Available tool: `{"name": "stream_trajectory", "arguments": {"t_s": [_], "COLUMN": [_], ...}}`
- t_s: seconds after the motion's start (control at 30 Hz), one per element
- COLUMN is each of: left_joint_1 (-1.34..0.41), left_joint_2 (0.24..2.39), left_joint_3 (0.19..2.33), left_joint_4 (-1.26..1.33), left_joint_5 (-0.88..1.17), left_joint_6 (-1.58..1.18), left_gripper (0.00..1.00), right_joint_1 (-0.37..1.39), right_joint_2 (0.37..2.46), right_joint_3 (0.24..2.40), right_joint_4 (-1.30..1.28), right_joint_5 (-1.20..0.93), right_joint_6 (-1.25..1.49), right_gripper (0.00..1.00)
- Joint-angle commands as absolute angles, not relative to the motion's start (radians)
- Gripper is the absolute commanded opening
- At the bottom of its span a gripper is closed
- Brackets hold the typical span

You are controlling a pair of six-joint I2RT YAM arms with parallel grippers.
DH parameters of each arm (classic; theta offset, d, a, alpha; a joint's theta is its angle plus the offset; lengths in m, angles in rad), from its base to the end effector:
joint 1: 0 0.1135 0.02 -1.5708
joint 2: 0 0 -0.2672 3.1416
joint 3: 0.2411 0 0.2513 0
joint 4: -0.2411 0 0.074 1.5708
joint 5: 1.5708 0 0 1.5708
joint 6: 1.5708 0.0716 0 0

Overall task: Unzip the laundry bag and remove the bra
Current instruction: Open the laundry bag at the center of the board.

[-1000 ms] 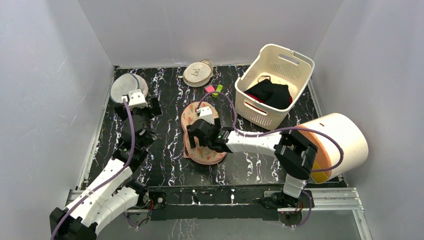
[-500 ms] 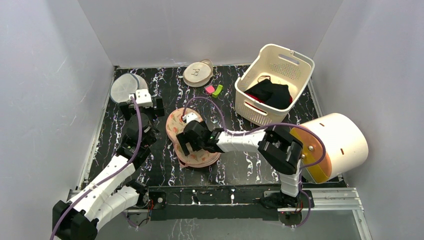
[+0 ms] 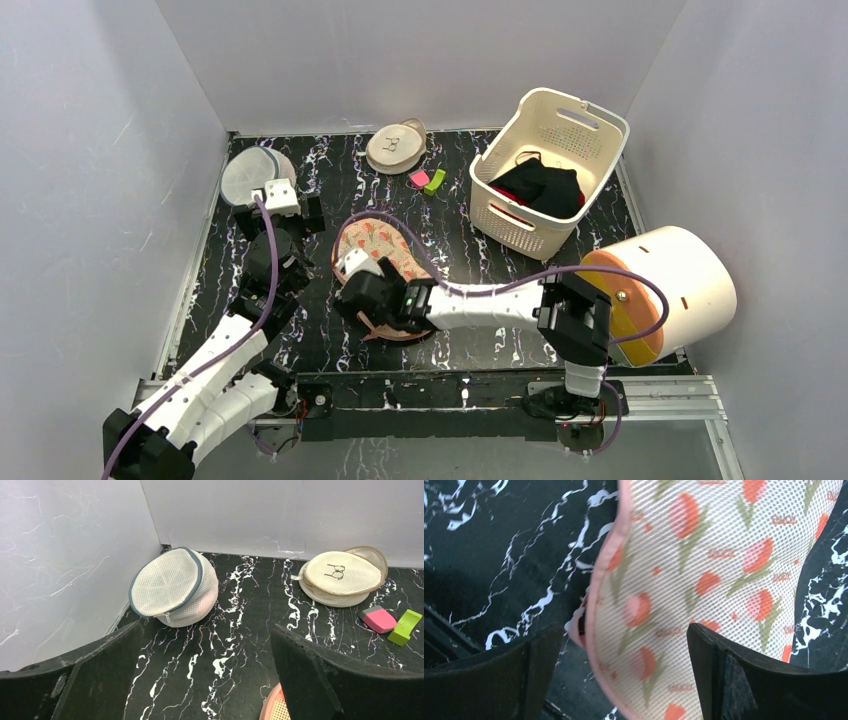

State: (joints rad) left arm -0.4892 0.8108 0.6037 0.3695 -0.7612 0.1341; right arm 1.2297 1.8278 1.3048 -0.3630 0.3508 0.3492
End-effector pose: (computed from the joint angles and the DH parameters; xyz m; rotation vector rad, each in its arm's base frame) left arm 0.2097 -0.0557 0.3361 -0.1869 1.4461 0.2452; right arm 0.1632 0.3863 0.1926 -0.8868 2.2386 0.3082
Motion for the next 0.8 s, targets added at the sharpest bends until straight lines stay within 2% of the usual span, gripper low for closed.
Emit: {"name": "stream_trajectory", "arguments": {"t_s": [0.0,0.13,0.17,0.4,0.53,0.57,0.67,0.77], "left_joint_1": [-0.479,-0.476,-0.477,-0.477,-0.477,-0.477,-0.476,-0.477], "left_joint_2": [0.788,0.796,0.796,0.794,0.798,0.798,0.798,0.801], "left_joint_3": [0.597,0.599,0.601,0.599,0.601,0.601,0.600,0.601], "left_joint_4": [0.414,0.408,0.407,0.404,0.403,0.403,0.405,0.403], "left_joint_5": [-0.776,-0.772,-0.773,-0.773,-0.776,-0.775,-0.775,-0.771], "left_joint_6": [0.135,0.128,0.128,0.129,0.130,0.130,0.129,0.128], "left_gripper": [0.98,0.98,0.98,0.98,0.99,0.98,0.98,0.98], "right_joint_1": [1.356,1.447,1.466,1.520,1.521,1.520,1.520,1.520], "right_joint_2": [1.834,1.906,1.926,2.104,2.159,2.165,2.164,2.147], "right_joint_3": [1.360,1.438,1.459,1.632,1.677,1.679,1.674,1.645], "right_joint_4": [-0.399,-0.441,-0.456,-0.661,-0.703,-0.705,-0.710,-0.670], "right_joint_5": [0.585,0.773,0.815,1.046,1.084,1.088,1.098,1.078], "right_joint_6": [0.308,0.316,0.317,0.355,0.362,0.362,0.389,0.381], "right_gripper": [0.91,0.66,0.63,0.63,0.62,0.61,0.48,0.43]}}
